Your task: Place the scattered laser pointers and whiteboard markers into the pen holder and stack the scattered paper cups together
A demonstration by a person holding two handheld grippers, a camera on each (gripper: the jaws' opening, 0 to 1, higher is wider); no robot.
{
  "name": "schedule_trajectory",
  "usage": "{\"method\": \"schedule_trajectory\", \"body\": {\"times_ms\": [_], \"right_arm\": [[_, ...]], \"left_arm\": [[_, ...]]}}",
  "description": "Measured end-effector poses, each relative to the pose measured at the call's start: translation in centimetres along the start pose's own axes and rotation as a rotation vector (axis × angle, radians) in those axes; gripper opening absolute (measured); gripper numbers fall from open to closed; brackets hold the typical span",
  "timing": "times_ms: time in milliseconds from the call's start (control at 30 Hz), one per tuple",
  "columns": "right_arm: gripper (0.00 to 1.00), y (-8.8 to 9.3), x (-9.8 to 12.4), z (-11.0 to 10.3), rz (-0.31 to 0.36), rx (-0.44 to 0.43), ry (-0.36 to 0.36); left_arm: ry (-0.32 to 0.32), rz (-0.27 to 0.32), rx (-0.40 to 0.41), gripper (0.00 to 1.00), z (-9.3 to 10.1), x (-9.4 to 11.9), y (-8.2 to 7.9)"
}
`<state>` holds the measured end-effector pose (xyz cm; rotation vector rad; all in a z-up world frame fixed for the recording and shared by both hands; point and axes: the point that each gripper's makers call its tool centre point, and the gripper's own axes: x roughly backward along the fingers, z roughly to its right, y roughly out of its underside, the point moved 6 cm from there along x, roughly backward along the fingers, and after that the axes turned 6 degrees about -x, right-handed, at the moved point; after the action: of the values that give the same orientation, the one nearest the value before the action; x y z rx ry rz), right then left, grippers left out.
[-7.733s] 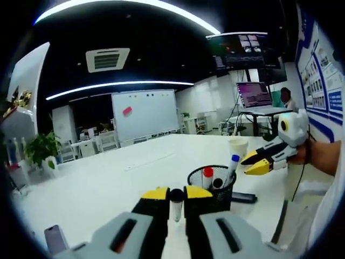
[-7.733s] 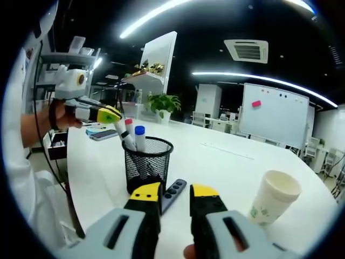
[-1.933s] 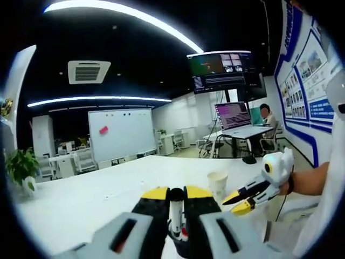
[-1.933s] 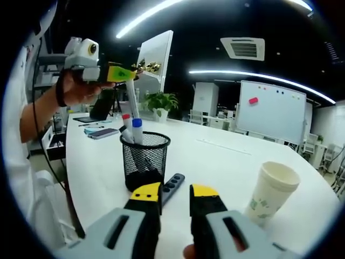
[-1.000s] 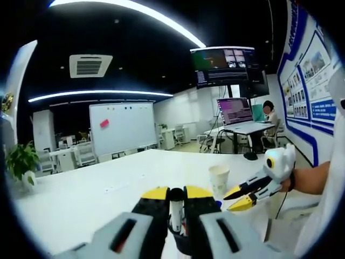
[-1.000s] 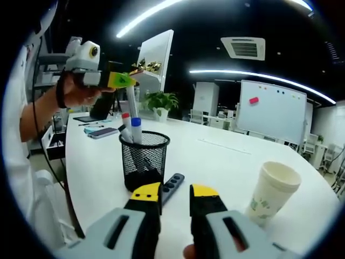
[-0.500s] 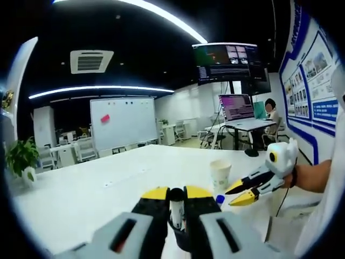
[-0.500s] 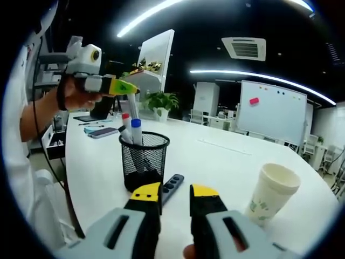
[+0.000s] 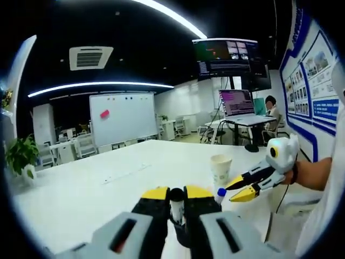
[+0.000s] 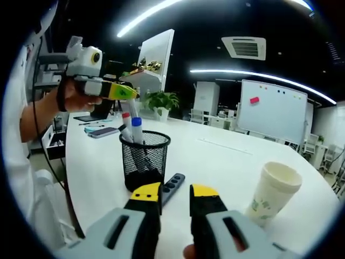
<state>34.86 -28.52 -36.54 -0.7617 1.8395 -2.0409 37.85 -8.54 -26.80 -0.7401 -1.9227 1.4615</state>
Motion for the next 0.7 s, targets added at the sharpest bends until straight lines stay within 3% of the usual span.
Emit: {"method": "schedule_trajectory", "body": {"times_ms": [700], "right_arm": [[0.2, 0.2, 0.1, 0.0, -0.003, -0.004, 0.002]], "left_arm": [[0.021, -0.046, 0.002, 0.11, 0.4, -0.3, 1.2]]}}
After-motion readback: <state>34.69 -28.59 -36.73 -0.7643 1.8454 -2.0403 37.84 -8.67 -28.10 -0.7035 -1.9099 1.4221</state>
